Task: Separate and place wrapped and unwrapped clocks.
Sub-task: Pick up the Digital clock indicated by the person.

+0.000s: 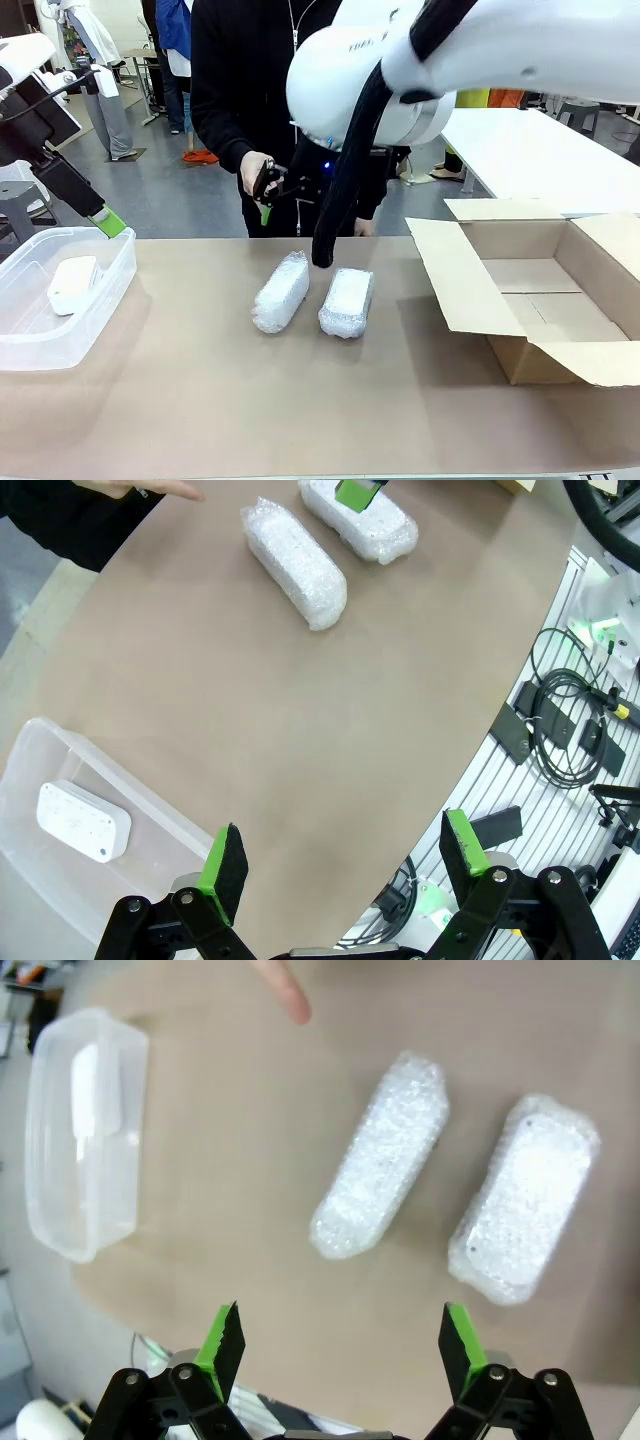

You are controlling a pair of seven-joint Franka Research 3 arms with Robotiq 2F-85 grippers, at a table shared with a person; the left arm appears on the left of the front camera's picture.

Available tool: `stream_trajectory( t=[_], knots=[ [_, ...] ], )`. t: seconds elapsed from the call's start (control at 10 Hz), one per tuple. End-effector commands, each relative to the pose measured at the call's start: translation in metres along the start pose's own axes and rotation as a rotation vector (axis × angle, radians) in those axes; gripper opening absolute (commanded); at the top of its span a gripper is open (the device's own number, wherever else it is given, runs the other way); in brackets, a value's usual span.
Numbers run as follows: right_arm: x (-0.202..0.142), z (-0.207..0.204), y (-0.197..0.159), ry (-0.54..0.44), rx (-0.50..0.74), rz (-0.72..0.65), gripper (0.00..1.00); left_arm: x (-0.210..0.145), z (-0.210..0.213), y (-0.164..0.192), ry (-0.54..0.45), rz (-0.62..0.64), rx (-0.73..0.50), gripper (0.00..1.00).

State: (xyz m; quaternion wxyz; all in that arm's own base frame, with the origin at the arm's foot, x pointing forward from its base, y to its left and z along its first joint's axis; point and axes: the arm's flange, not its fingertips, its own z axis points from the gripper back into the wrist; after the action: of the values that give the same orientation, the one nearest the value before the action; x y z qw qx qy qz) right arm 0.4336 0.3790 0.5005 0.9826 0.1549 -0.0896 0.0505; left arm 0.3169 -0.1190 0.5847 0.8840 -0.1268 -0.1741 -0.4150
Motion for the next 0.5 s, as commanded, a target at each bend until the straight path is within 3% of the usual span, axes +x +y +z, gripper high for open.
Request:
stream_trajectory(
  t=[0.0,0.4],
  knots=[
    [0.0031,0.0091,-0.0051,0.02,0.043,0.043,1.0,0.0001,0.0005,-0.0001,-0.008,0.001,0.004,1.0],
    [0.0027,0.0048,0.0022,-0.002,0.017,0.02,1.0,0.0001,0.0005,-0.0001,-0.008,0.001,0.004,1.0]
  ],
)
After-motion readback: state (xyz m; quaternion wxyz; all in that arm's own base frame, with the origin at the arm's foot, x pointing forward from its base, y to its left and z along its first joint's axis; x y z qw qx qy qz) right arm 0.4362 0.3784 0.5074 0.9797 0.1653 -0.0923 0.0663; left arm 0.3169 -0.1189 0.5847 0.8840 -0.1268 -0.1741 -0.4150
